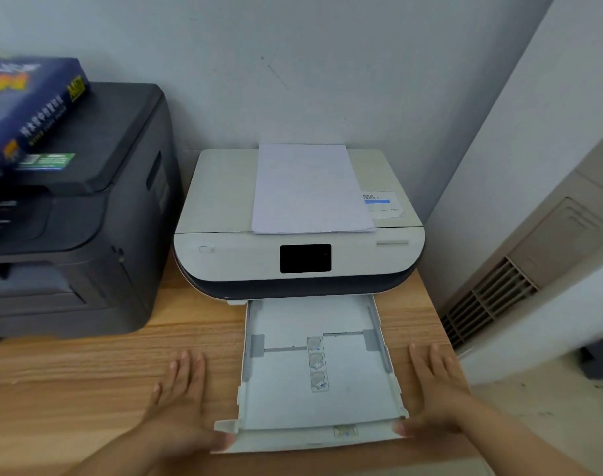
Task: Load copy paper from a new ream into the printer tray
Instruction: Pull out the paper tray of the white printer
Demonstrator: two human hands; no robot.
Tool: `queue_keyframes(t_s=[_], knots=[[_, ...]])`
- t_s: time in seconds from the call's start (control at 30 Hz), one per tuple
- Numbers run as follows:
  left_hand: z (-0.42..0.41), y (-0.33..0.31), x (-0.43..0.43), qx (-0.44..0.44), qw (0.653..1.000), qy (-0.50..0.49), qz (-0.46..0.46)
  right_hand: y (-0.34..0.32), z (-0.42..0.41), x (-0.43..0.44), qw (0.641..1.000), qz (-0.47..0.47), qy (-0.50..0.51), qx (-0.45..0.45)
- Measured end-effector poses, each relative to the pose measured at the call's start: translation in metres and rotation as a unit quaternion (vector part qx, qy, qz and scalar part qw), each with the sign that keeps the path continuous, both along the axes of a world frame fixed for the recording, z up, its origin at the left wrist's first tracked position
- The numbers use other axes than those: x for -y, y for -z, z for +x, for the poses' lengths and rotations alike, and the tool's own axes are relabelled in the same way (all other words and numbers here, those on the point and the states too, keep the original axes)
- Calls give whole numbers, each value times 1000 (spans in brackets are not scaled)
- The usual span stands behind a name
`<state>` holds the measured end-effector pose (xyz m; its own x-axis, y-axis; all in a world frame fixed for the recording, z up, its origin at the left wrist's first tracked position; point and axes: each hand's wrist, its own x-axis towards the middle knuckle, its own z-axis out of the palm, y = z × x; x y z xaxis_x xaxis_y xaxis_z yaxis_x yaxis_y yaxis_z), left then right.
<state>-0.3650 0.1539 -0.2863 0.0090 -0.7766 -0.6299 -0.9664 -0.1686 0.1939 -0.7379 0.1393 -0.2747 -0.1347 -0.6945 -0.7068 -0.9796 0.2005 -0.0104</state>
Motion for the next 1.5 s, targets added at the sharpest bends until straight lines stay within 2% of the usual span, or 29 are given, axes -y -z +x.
queue_keyframes(t_s=[1.2, 1.33, 1.5], knots=[[-1, -3, -11, 26, 999, 20, 19, -6, 4, -15, 1000, -19, 13, 8], [-4, -7, -10, 37, 999, 16, 27, -10, 6, -13, 1000, 6, 0, -3], [-3, -33, 7, 70, 990, 77, 95, -39, 1, 10, 992, 115, -58, 10]])
